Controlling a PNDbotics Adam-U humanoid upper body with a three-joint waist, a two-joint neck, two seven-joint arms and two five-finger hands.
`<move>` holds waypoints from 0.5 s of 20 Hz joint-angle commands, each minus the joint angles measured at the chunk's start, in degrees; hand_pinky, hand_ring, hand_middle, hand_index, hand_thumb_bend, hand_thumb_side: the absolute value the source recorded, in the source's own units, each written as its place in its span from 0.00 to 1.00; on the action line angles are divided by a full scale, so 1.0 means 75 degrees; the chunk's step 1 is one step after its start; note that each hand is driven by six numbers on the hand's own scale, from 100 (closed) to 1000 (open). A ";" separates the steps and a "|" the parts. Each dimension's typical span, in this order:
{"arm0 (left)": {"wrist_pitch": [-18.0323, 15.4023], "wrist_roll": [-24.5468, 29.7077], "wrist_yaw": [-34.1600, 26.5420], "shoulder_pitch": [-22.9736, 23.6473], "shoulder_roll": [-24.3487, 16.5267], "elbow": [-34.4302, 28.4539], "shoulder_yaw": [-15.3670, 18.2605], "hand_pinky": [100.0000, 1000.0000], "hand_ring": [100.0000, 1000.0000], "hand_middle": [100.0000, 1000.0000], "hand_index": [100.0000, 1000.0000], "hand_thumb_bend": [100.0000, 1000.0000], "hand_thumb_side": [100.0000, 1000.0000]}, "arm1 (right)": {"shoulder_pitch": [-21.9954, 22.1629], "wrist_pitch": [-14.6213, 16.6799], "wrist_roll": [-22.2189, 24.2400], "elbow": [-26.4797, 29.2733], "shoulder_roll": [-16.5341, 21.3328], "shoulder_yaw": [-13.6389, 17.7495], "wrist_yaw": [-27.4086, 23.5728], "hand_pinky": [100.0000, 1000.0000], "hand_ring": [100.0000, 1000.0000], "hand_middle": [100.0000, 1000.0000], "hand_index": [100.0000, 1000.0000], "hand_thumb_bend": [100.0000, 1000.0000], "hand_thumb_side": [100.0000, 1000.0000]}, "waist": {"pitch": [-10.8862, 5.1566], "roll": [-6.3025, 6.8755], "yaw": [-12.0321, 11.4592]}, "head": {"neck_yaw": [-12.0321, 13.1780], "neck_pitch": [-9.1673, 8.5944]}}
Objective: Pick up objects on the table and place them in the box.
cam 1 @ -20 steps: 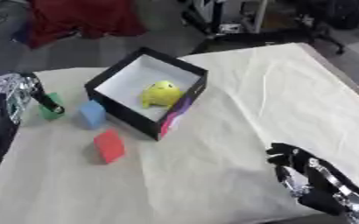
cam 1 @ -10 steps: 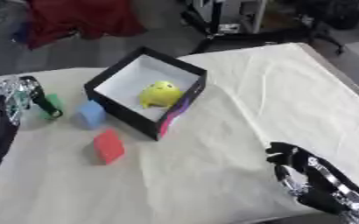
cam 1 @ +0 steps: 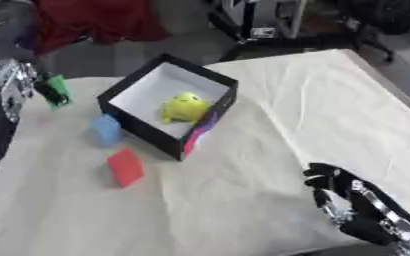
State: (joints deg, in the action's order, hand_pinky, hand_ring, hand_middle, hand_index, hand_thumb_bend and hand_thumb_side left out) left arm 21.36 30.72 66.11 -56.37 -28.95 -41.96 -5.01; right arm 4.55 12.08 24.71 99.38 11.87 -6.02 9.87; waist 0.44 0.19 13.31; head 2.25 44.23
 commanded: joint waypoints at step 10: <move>-0.0891 -0.0447 -0.0293 -0.0187 0.1478 -0.1076 -0.0902 0.69 0.57 0.59 0.74 0.39 0.23 | -0.0157 0.0044 0.0125 0.0067 0.0093 -0.0076 -0.0062 0.84 0.77 0.78 0.90 0.00 0.41 | -0.0146 -0.0118 0.0355 | 0.0217 -0.0015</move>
State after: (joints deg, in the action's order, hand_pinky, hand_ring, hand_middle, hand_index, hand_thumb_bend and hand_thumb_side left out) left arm 15.06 27.56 64.03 -56.78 -18.46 -49.69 -11.42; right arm 4.00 12.35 25.47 99.36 11.87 -6.49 9.79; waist 0.44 0.19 16.04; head 3.48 44.23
